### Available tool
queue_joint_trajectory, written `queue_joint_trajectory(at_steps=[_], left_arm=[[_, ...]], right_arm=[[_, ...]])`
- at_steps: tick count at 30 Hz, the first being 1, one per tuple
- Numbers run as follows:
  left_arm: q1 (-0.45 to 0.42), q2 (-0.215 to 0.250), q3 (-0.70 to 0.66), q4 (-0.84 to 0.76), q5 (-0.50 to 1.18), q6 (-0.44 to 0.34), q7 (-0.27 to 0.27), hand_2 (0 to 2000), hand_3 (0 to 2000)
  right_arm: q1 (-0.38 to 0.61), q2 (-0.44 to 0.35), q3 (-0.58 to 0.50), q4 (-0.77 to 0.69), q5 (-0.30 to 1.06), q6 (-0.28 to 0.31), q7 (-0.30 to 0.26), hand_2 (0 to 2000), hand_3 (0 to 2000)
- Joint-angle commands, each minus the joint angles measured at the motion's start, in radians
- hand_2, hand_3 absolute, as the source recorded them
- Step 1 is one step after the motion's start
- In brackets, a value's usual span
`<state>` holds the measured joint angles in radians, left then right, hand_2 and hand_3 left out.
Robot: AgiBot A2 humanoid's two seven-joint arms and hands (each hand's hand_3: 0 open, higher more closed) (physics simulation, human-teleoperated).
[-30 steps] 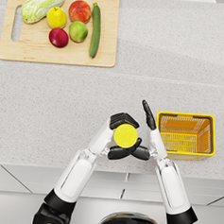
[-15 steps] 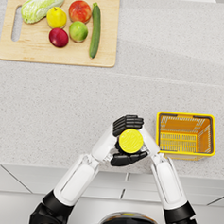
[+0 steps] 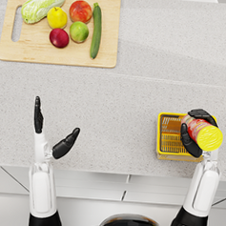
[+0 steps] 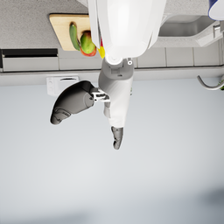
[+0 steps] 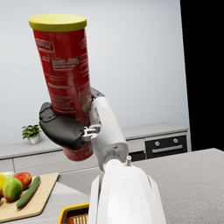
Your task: Pick up the red potato chip and place it into the yellow basket
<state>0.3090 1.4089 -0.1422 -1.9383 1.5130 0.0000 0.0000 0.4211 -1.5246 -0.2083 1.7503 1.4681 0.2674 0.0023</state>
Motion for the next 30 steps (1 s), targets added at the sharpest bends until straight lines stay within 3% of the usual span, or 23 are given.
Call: queue_joint_trajectory(at_steps=[1,4,7,8,9,11,13,16,20,23,24,30], left_arm=[[0.006,-0.002,-0.02,0.022,0.0,0.0,0.0,0,0],[0.006,-0.002,-0.011,0.025,0.0,0.0,0.0,0,0],[0.002,0.0,-0.001,0.018,0.0,0.0,0.0,0,0],[0.008,-0.001,0.001,0.021,0.0,0.0,0.0,0,0],[0.012,-0.002,-0.002,0.027,0.0,0.0,0.0,0,0],[0.024,-0.005,0.001,0.034,0.0,0.0,0.0,0,0],[0.032,-0.007,0.011,0.035,0.0,0.0,0.0,0,0],[0.122,-0.027,0.033,0.077,0.0,0.0,0.0,0,0],[0.261,-0.051,0.019,0.221,0.0,0.0,0.0,0,0],[0.264,-0.045,0.014,0.304,0.0,0.0,0.0,0,0],[0.226,-0.041,0.017,0.235,0.0,0.0,0.0,0,0],[0.247,-0.042,0.015,0.297,0.0,0.0,0.0,0,0]], right_arm=[[-0.008,-0.002,-0.073,-0.022,0.0,-0.003,-0.021,2000,2000],[0.023,0.016,-0.068,-0.09,0.0,0.014,-0.18,2000,2000],[0.064,0.031,-0.04,-0.196,0.0,0.043,-0.28,2000,2000],[0.062,0.032,-0.028,-0.199,0.0,0.076,-0.296,639,1673],[0.056,0.03,-0.026,-0.194,0.0,0.066,-0.31,0,1347],[0.059,0.032,-0.036,-0.19,0.0,0.031,-0.326,0,693],[0.055,0.032,-0.033,-0.145,0.0,-0.106,-0.17,0,40],[0.082,0.048,-0.013,-0.061,0.0,-0.208,-0.064,0,0],[0.118,0.06,-0.02,-0.056,0.0,-0.252,-0.019,0,0],[0.089,0.052,-0.014,-0.091,0.0,-0.262,-0.008,0,0],[0.07,0.048,0.01,-0.122,0.0,-0.263,-0.007,0,0],[0.059,0.046,0.006,-0.119,0.0,-0.267,-0.003,0,0]])
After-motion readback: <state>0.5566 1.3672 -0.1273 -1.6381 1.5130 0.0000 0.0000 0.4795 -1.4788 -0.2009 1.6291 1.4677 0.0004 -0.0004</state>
